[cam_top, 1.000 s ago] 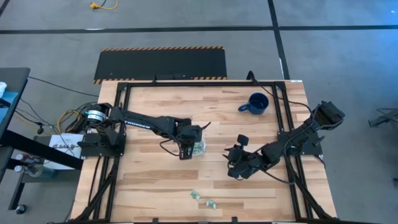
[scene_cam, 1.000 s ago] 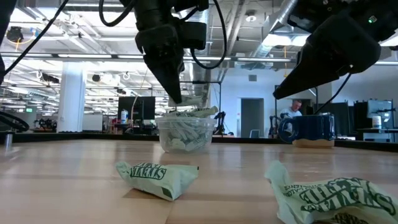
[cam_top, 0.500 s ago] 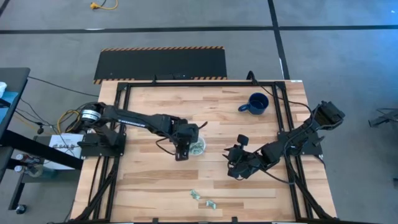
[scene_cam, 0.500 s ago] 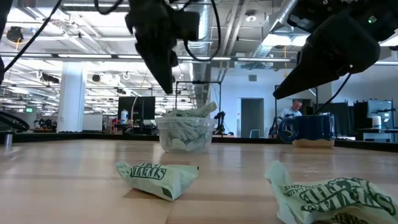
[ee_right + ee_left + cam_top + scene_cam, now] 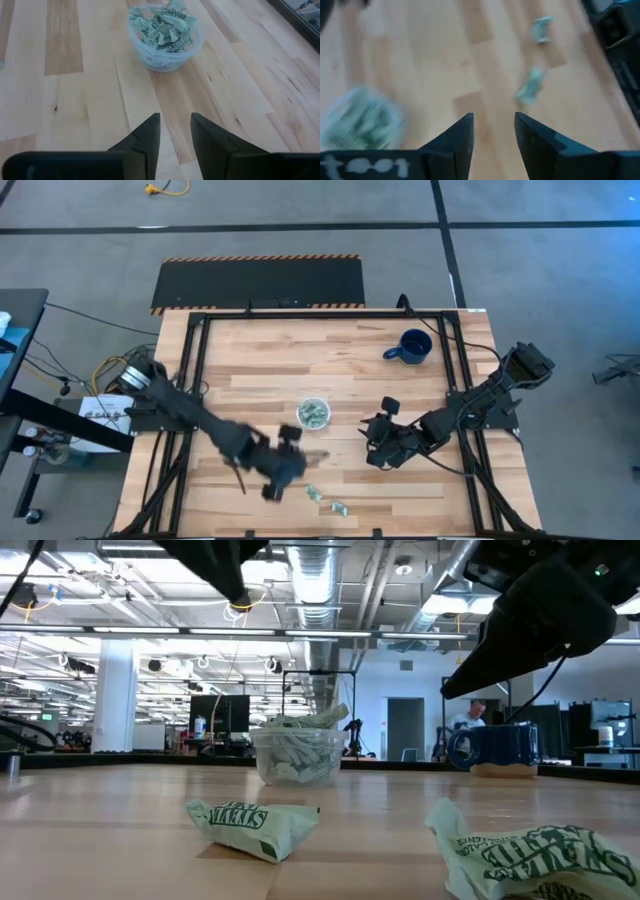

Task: Pick and place items into bin
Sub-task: Put the stevia packet into the transparent bin

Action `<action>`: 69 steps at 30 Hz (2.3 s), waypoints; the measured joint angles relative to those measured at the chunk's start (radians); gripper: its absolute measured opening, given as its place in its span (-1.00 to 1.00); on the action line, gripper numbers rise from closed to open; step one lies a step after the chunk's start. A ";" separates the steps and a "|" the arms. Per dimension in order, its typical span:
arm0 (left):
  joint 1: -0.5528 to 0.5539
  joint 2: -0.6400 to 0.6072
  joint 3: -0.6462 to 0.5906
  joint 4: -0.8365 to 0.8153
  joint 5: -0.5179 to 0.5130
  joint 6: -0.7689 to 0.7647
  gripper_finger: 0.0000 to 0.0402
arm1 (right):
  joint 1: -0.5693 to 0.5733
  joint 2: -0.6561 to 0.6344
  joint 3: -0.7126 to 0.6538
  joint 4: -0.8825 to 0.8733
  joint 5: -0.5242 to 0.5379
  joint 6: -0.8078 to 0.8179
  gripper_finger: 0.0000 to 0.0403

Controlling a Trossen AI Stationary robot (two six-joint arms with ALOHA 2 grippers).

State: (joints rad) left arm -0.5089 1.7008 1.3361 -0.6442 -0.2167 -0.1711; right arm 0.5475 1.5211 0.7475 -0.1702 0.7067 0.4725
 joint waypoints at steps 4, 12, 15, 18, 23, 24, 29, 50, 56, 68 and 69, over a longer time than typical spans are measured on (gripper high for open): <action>-0.070 0.101 0.000 0.193 -0.031 0.061 -0.34 | -0.007 0.000 0.000 0.014 0.000 0.000 -0.49; -0.070 0.282 0.008 0.314 0.039 0.106 -0.31 | -0.006 0.000 0.000 0.043 0.000 0.000 -0.49; -0.061 0.304 0.008 0.318 0.072 0.102 -0.26 | -0.005 0.000 0.000 0.044 -0.001 0.000 -0.49; -0.053 0.307 0.010 0.333 0.105 0.095 -0.18 | -0.005 0.000 0.000 0.044 -0.002 0.002 -0.49; -0.052 0.314 0.010 0.324 0.132 0.087 -0.04 | -0.005 0.003 0.000 0.043 -0.002 0.002 -0.49; -0.052 0.316 0.009 0.317 0.131 0.089 -0.01 | -0.004 0.003 0.000 0.044 -0.002 0.002 -0.49; -0.049 0.341 0.009 0.328 0.083 0.098 0.07 | -0.004 0.003 0.000 0.043 -0.002 0.002 -0.49; -0.043 0.366 0.008 0.321 0.079 0.125 0.07 | -0.005 0.004 0.000 0.041 0.000 0.006 -0.49; -0.043 0.366 0.008 0.322 0.104 0.125 -0.16 | -0.005 0.004 0.000 0.041 0.001 0.007 -0.49; -0.044 0.386 0.011 0.341 0.125 0.124 -0.70 | -0.005 0.004 0.000 0.041 0.002 0.007 -0.49; -0.044 0.384 0.011 0.341 0.126 0.121 -0.75 | -0.005 0.004 0.000 0.041 0.002 0.007 -0.49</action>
State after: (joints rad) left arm -0.5526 2.0846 1.3472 -0.3035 -0.0906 -0.0501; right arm 0.5426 1.5253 0.7472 -0.1295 0.7082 0.4797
